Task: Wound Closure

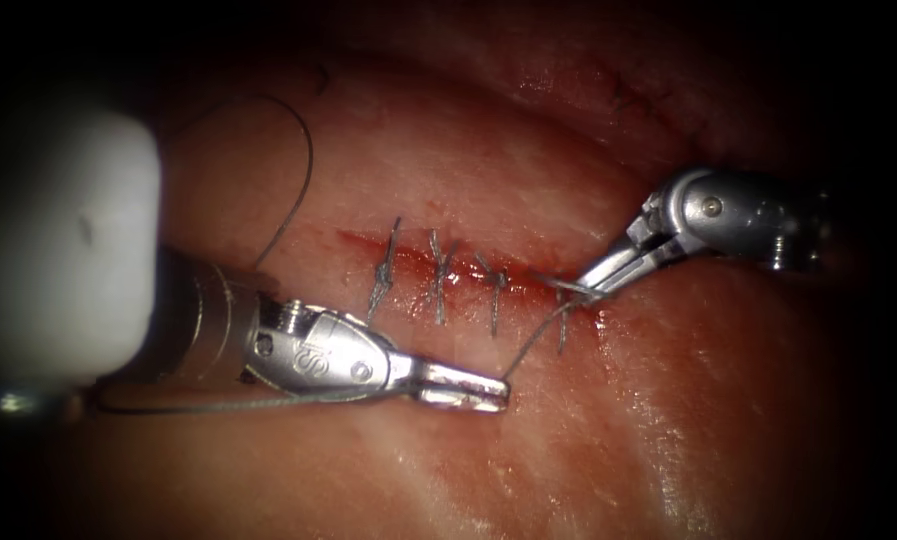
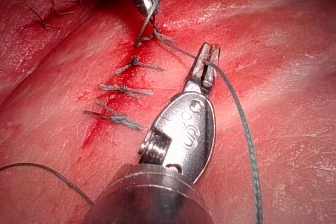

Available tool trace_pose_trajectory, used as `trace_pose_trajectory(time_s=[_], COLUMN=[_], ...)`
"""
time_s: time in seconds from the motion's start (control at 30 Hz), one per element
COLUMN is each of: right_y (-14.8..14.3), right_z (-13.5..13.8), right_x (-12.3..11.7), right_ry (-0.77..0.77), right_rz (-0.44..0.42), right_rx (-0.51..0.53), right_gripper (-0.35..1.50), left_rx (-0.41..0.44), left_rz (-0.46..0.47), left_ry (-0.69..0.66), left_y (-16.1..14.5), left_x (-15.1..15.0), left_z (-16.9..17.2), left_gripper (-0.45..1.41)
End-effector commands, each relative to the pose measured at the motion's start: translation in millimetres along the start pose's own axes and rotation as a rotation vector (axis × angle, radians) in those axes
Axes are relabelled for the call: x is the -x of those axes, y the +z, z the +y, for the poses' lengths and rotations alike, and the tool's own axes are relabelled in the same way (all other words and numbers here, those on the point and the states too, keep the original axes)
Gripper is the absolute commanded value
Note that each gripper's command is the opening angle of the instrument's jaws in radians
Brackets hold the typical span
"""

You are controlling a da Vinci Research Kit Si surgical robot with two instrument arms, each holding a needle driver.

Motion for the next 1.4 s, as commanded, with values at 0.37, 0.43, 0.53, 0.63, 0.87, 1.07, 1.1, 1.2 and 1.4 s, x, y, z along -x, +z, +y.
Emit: trace_pose_trajectory(time_s=[0.37, 0.43, 0.53, 0.63, 0.87, 1.07, 1.1, 1.2, 1.4], right_y=[-0.5, -0.4, -0.4, -0.2, -0.7, -1.8, -1.9, -2.1, -2.0], right_z=[1.9, 1.9, 1.9, 1.4, 0.5, 0.6, 0.7, 0.8, 0.5], right_x=[3.1, 3.6, 4.1, 3.9, 2.8, 1.8, 1.8, 2.2, 4.0], right_ry=[0.056, 0.062, 0.085, 0.104, 0.11, 0.096, 0.094, 0.093, 0.092], right_rz=[-0.056, -0.069, -0.068, -0.094, -0.102, -0.116, -0.127, -0.157, -0.191], right_rx=[0.149, 0.18, 0.255, 0.316, 0.382, 0.457, 0.468, 0.501, 0.531], right_gripper=[-0.35, -0.35, -0.35, -0.35, -0.35, -0.35, -0.35, -0.35, -0.35], left_rx=[0.02, 0.025, 0.032, 0.039, 0.053, 0.057, 0.058, 0.059, 0.065], left_rz=[-0.011, -0.008, -0.006, -0.006, -0.003, -0.005, -0.006, -0.007, -0.005], left_ry=[-0.004, -0.012, -0.015, -0.021, -0.031, -0.042, -0.045, -0.054, -0.057], left_y=[0.9, 1.1, 1.2, 0.8, -0.6, -0.9, -0.8, -0.7, -1.1], left_x=[-0.3, -0.5, -0.4, -0.4, -1.4, -1.2, -1.1, -0.6, -1.2], left_z=[6.6, 7.5, 9.0, 10.9, 13.3, 15.3, 15.7, 16.7, 17.7], left_gripper=[-0.45, -0.45, -0.45, -0.45, -0.45, -0.45, -0.45, -0.45, -0.45])
